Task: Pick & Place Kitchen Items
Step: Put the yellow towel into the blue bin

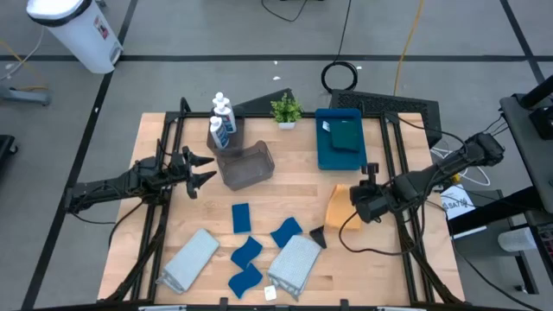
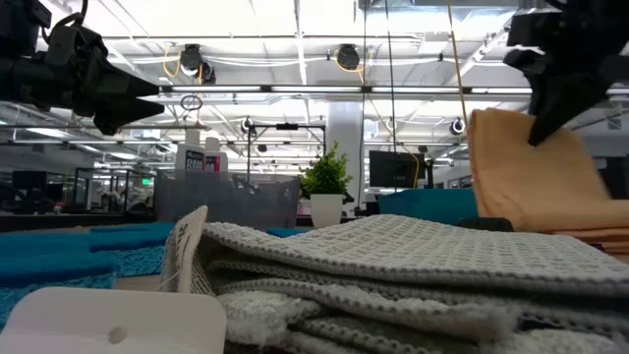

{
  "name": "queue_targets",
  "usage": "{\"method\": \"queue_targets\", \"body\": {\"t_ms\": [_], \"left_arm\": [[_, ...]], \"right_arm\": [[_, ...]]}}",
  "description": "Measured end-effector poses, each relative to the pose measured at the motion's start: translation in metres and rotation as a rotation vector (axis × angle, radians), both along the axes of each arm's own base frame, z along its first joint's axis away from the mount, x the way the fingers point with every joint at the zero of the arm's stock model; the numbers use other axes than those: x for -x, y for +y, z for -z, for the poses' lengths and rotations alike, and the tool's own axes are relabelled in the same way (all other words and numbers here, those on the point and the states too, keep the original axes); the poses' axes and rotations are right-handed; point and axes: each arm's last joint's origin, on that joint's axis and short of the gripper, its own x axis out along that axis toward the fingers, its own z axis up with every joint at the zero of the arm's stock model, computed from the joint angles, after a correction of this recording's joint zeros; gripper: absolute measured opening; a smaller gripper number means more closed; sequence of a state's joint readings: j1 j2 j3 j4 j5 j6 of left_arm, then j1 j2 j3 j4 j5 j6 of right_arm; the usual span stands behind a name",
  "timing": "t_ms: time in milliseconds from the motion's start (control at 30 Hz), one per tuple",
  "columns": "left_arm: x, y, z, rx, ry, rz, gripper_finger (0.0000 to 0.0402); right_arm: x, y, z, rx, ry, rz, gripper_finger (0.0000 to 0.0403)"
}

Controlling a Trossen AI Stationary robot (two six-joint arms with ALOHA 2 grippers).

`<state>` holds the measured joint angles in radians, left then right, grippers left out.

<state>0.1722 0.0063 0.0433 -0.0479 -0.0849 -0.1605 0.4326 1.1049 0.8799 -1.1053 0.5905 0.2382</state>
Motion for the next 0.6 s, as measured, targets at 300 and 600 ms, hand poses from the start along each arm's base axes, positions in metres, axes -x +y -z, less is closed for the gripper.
{"method": "queue_targets", "body": {"t_ms": [300,600], "left_arm": [[0.000,0.000,0.000,0.000,0.000,0.000,0.0251],[0.000,0.000,0.000,0.000,0.000,0.000,0.0251]], "right_arm": [[-0.010,-0.025,-0.004,0.249,0.063,-0.058,0.0004],[-0.030,-0.052,-0.009,0.353,0.104,-0.173,0.0006]]}}
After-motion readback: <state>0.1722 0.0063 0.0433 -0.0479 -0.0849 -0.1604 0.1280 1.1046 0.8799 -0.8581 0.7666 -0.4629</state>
